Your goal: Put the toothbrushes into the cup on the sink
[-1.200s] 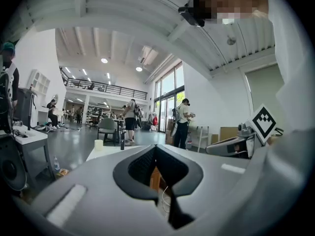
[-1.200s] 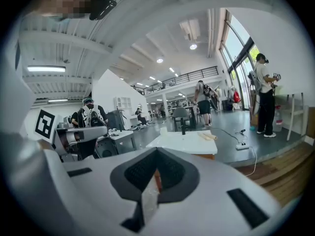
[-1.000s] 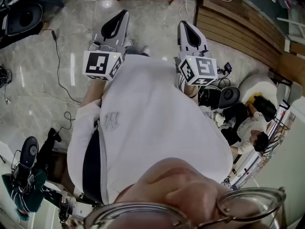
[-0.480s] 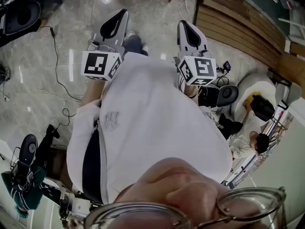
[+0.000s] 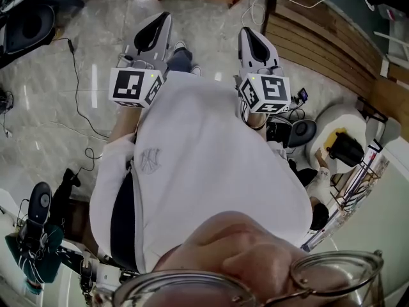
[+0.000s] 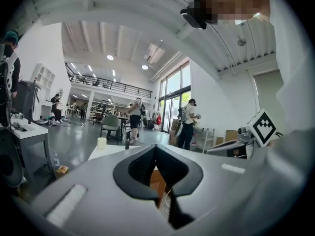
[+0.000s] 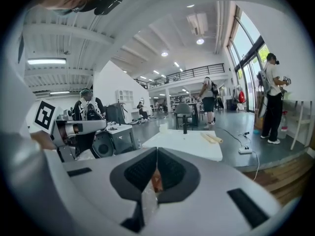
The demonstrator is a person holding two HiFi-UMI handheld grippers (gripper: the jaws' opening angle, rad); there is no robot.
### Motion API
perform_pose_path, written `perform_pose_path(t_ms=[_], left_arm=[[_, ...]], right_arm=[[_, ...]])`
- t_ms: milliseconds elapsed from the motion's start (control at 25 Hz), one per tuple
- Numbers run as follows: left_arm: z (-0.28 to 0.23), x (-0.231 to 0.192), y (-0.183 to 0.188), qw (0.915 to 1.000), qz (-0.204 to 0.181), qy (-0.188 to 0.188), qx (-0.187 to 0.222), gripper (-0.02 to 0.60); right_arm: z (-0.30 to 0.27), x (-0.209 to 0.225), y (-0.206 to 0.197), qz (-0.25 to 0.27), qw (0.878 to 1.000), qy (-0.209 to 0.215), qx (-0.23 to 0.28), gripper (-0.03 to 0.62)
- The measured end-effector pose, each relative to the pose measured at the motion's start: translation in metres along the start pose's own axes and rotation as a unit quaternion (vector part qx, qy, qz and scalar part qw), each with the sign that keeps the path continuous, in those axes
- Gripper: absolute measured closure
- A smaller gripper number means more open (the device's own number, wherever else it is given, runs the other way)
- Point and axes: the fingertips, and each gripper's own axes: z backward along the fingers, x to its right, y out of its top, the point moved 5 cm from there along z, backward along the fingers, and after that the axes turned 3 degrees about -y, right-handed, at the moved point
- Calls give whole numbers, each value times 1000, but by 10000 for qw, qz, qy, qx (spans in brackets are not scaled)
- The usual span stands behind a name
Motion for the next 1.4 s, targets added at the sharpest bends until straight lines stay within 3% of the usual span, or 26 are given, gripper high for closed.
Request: perform_pose_path(t_ms=[240,440,1000,1400], left_arm=[[-31,-48,24,9999,-51,30,106,572],[-50,-78,26,9999,-67,27,111,572],[-60,-118,18,9997,162,200,-47,572],[-99,-145,15,9985,249,479,-136,572]], right_arm=[[-45,5,36,183,9998,-70,70,585],[-77,8,44,24,9999,-89,139,585],[-128,0,54,-153,9998,126,33,585],[-178,29,63,-157,9994,306,-74,585]])
